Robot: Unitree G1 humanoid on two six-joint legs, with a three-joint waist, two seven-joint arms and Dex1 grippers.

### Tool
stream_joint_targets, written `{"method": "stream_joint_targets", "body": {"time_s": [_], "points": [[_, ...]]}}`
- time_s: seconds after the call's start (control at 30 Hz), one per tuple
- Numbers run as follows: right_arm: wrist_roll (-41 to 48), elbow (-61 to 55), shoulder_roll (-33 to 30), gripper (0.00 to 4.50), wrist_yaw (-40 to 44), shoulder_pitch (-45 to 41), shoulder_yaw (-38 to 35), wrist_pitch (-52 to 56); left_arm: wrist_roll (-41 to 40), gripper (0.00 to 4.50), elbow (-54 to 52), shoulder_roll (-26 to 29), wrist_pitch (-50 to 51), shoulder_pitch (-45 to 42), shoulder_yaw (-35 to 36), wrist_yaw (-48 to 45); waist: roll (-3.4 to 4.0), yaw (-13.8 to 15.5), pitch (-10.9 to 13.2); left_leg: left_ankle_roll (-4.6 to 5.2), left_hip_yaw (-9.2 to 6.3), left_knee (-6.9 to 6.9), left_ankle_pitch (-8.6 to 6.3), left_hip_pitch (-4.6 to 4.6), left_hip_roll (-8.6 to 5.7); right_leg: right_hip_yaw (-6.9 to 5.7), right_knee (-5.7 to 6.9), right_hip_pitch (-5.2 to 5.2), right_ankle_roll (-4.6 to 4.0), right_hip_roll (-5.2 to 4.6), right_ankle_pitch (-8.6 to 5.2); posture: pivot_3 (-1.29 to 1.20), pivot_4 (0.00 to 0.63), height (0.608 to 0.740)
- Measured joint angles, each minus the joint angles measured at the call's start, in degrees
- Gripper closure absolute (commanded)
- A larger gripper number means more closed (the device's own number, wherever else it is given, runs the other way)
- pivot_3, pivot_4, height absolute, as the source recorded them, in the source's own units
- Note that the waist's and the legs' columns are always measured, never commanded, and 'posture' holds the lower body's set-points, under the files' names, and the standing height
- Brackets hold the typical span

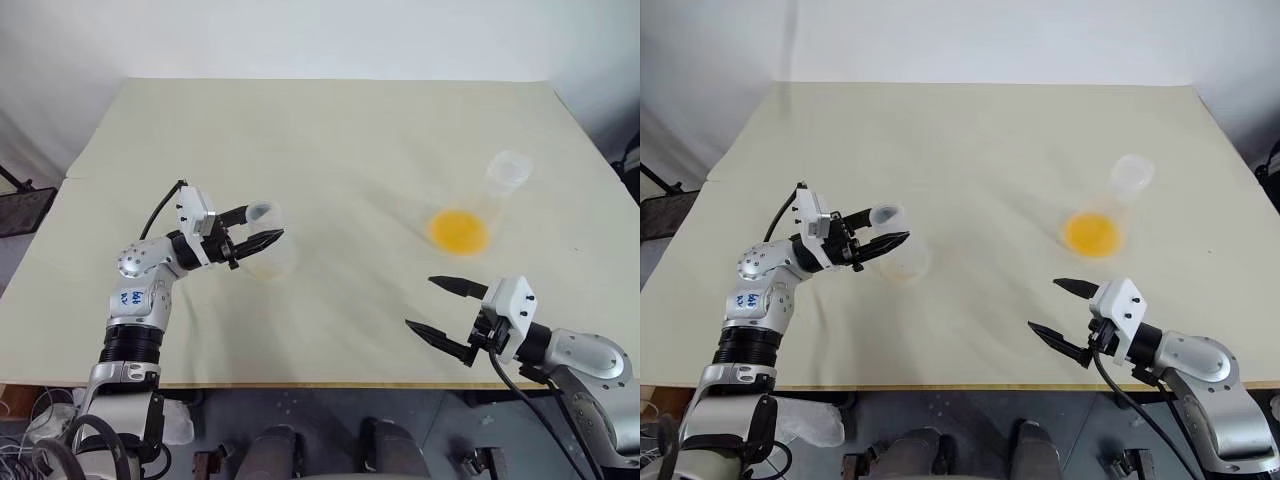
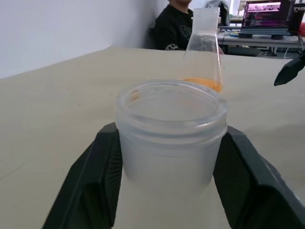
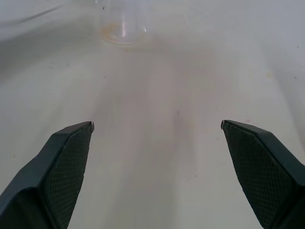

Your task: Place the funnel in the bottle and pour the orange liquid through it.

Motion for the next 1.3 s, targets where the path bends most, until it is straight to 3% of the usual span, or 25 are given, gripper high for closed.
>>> {"method": "stream_joint_targets", "body": {"time_s": [0.37,0.73,1.3], "points": [[0.23,-0.01,-0.51,0.00,0.33,-0.11,-1.32,0.00,-0.09,2.22,-2.26,-0.19,4.64,-2.08,-2.12,-1.56,-0.04,0.15,0.02,0.01,-0.03,0.04,0.01,-0.05,-0.02,-0.01,-0.01,0.01,0.01,-0.01,0.01,0.00,0.150,0.740],[4.70,-3.91,-4.20,0.00,3.90,5.01,-8.33,1.35,-1.02,2.22,-6.86,-9.18,8.31,-10.34,-10.36,-8.04,-0.08,0.18,0.04,0.05,-0.02,0.15,0.02,-0.12,-0.05,0.01,-0.05,0.03,0.10,0.00,0.06,0.00,0.150,0.740],[4.21,-11.80,-1.11,0.00,-2.90,14.91,-12.05,1.18,10.91,2.22,19.27,-21.75,-6.30,-20.45,-14.06,-2.93,-0.13,1.71,0.08,0.22,0.03,0.40,-0.01,-0.39,-0.08,-0.01,-0.20,-0.01,0.13,0.00,0.07,0.00,0.150,0.740]]}}
